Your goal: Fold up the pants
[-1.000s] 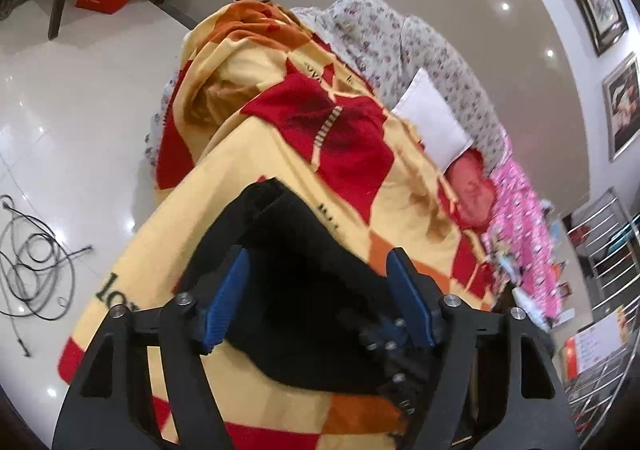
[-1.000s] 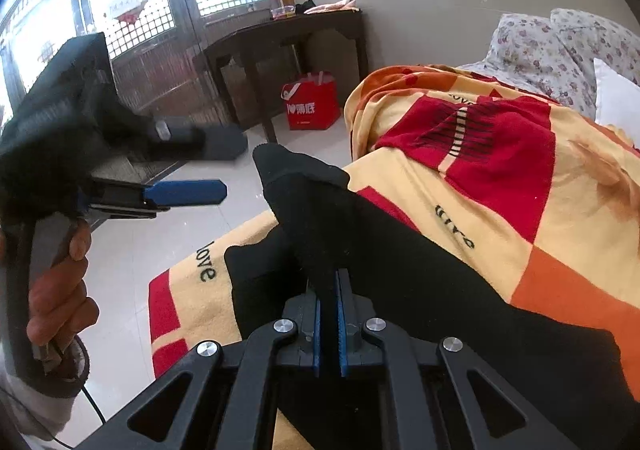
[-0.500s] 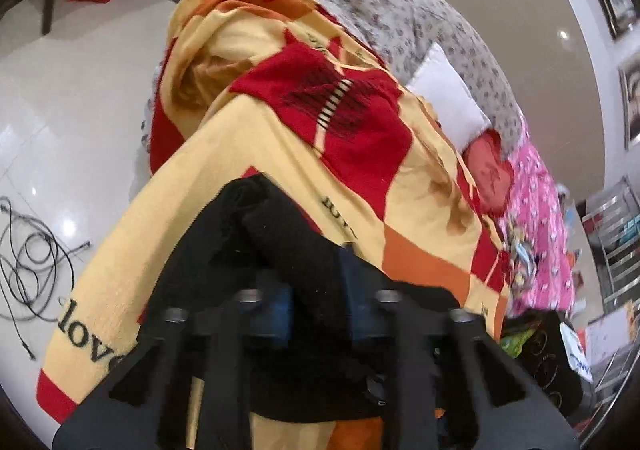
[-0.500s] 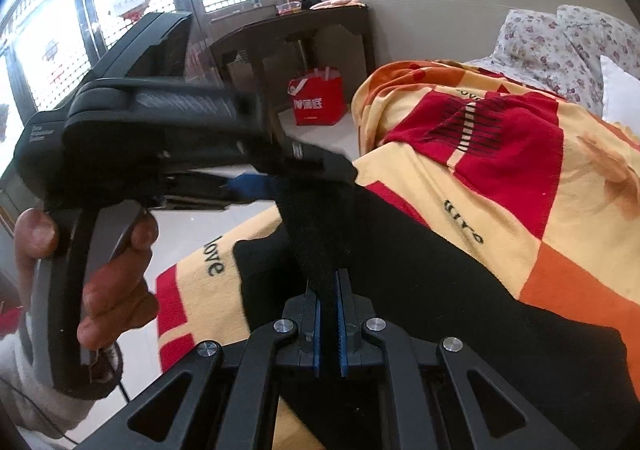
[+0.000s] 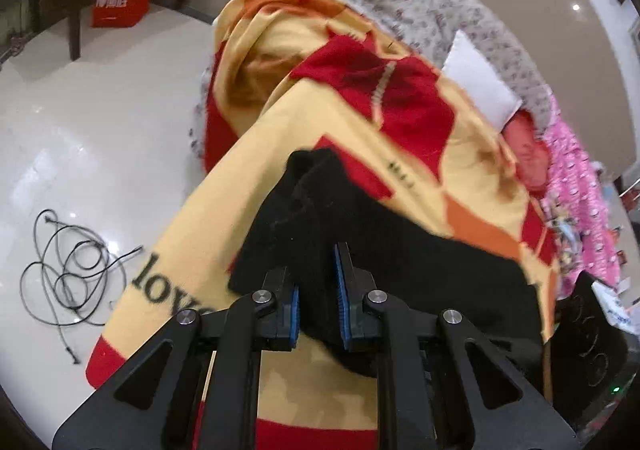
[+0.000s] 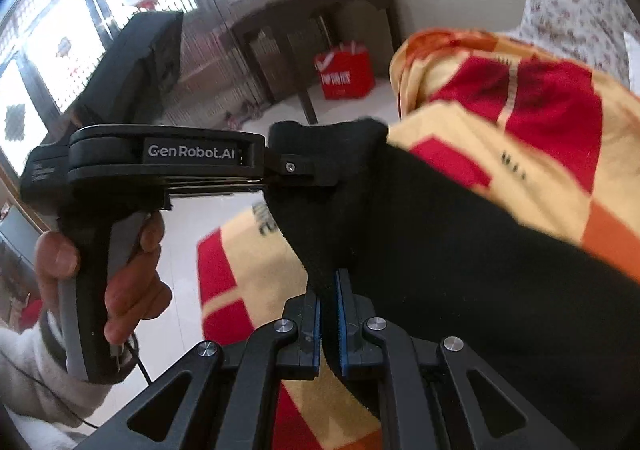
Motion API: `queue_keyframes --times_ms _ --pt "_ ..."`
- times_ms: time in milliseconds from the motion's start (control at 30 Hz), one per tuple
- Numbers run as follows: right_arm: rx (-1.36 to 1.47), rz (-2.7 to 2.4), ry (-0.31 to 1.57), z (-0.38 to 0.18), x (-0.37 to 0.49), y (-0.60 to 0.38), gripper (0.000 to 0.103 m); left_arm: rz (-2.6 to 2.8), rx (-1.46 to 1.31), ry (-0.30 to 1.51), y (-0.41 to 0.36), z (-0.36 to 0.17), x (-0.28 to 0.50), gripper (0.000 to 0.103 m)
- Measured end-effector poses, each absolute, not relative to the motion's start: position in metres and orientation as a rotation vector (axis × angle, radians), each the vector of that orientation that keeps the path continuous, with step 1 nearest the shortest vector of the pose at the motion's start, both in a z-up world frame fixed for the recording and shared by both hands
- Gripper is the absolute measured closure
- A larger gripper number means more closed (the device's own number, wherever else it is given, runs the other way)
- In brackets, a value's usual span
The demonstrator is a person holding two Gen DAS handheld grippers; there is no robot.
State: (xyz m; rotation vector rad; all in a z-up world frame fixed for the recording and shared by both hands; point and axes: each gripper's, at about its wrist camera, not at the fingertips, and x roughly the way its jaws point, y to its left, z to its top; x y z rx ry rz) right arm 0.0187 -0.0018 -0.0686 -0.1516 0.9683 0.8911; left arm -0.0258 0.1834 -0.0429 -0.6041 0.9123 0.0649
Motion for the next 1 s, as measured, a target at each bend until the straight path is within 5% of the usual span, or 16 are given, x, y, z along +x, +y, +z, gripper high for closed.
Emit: queue_keyframes --times_ms 233,400,667,833,900,1000 --pt "-0.07 0.85 0.934 -0.034 0.018 -0.05 0.09 0.14 -0.582 0.887 0.194 -0.034 -0.044 0.08" --pt "0.024 0.681 0.875 -0.008 0.031 -0.117 0.069 0.181 -0.568 0.84 0.201 -0.016 -0.048 0.08" --pt "0.103 0.43 0.903 -0.012 0.068 -0.177 0.066 0.157 -0.466 0.81 0.17 0.002 -0.035 0.065" --pt "0.164 0.486 0.993 -0.043 0.09 -0.174 0.067 0.148 -0.435 0.847 0.157 -0.01 -0.019 0.065" --pt "0.178 0.494 0.982 -0.05 0.091 -0.175 0.087 0.155 -0.427 0.888 0.154 -0.022 -0.01 0.065" --pt "0.172 0.479 0.921 -0.044 0.087 -0.178 0.092 0.171 -0.428 0.927 0.153 -0.037 0.0 0.065"
